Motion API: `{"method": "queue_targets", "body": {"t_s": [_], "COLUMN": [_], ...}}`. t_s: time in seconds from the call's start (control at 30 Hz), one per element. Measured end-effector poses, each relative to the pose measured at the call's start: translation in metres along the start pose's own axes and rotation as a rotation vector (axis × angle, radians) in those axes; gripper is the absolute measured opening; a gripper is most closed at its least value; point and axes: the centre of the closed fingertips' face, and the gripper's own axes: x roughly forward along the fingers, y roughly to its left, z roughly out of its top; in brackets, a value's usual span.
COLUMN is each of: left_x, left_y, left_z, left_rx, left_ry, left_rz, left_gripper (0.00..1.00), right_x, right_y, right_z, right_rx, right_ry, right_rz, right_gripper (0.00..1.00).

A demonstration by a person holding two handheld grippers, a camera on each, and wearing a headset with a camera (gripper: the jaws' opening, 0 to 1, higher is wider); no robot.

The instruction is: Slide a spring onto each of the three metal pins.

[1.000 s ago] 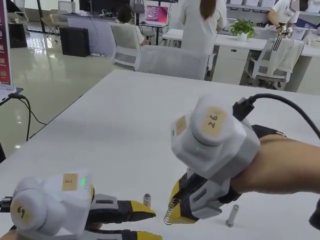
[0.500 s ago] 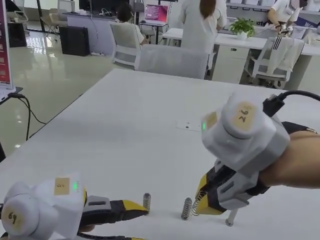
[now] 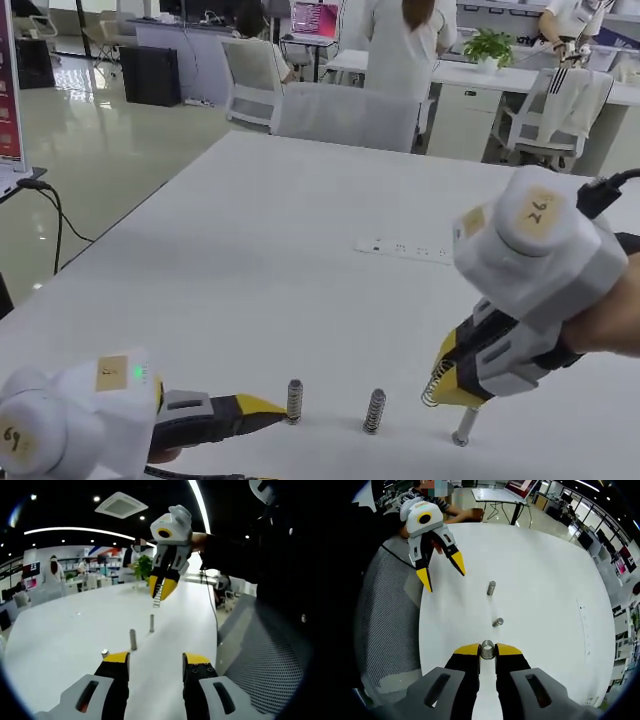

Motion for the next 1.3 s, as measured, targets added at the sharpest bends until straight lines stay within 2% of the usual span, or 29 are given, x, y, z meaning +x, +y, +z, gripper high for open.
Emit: {"method": "queue_targets", "body": {"t_s": [0.37, 0.57, 0.93, 1.3], "left_x": [-0.003, -0.003, -0.003, -0.003], "left_y": [0.0, -0.001, -0.001, 0.0], "left_z": [-0.003, -0.002, -0.003, -0.005], "left_rx": [-0.017, -0.016, -0.016, -0.017], "left_ry": [-0.005, -0.007, -0.004, 0.001], "left_rz": [0.014, 0.016, 0.016, 0.015], "left_gripper": [0.38, 0.38, 0.38, 0.38], "right_x": [-0.004, 0.002, 0.019, 0.028], "right_y": [-0.024, -0.033, -0.037, -0.038], "right_z": [-0.026, -0.043, -0.062, -0.064], "right_rx": [0.054, 0.073, 0.092, 0.103], "right_ry": [0.052, 0.091, 0.122, 0.125], "right_rz": [-0.044, -0.054, -0.044, -0.029], "right_gripper": [0.08, 0.08, 0.08, 0.08]}}
